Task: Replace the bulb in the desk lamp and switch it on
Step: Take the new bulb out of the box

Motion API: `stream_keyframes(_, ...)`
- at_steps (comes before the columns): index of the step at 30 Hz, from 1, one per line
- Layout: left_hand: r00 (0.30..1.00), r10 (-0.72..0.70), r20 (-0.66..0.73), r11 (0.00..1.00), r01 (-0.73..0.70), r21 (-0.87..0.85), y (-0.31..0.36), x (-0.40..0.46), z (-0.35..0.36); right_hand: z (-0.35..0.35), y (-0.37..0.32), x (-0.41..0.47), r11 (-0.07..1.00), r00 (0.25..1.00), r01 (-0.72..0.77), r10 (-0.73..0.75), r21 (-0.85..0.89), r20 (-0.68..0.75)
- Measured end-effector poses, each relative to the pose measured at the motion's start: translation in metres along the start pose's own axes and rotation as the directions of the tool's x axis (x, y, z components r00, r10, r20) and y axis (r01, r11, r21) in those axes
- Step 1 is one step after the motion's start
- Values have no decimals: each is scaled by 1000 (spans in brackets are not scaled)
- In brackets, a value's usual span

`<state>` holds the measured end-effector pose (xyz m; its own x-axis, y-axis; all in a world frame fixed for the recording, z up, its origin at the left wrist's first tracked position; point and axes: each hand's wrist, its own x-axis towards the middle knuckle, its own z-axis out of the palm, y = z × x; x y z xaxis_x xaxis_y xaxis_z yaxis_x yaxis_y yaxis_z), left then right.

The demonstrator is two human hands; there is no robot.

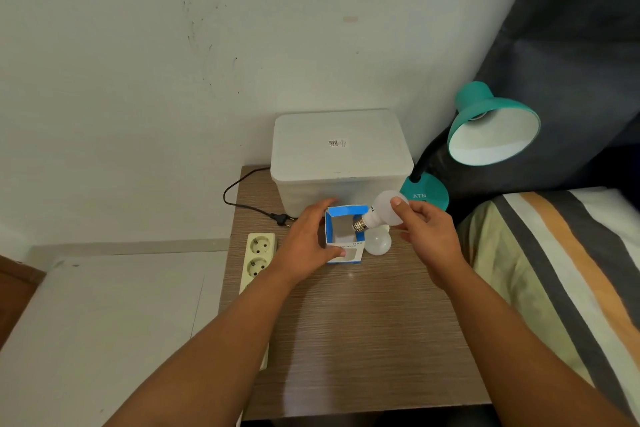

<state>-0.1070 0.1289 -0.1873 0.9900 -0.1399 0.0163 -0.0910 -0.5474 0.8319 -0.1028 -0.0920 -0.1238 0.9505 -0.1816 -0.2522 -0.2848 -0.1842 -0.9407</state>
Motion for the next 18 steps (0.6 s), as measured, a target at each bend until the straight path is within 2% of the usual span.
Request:
stream_keyframes(7,997,73,-3,995,-72,70,-5,-1,-1,-10,6,-10,988,1000,-7,11,155,-26)
stream_keyframes(14,999,41,-22,998,-40,45,-3,-6,2,-26,21,-20,931,995,-67,87,359,-40)
stream_keyframes(18,999,50,-18,998,-49,27,-1,-5,1,-31,28,-25,913,992,-103,124,394,-27)
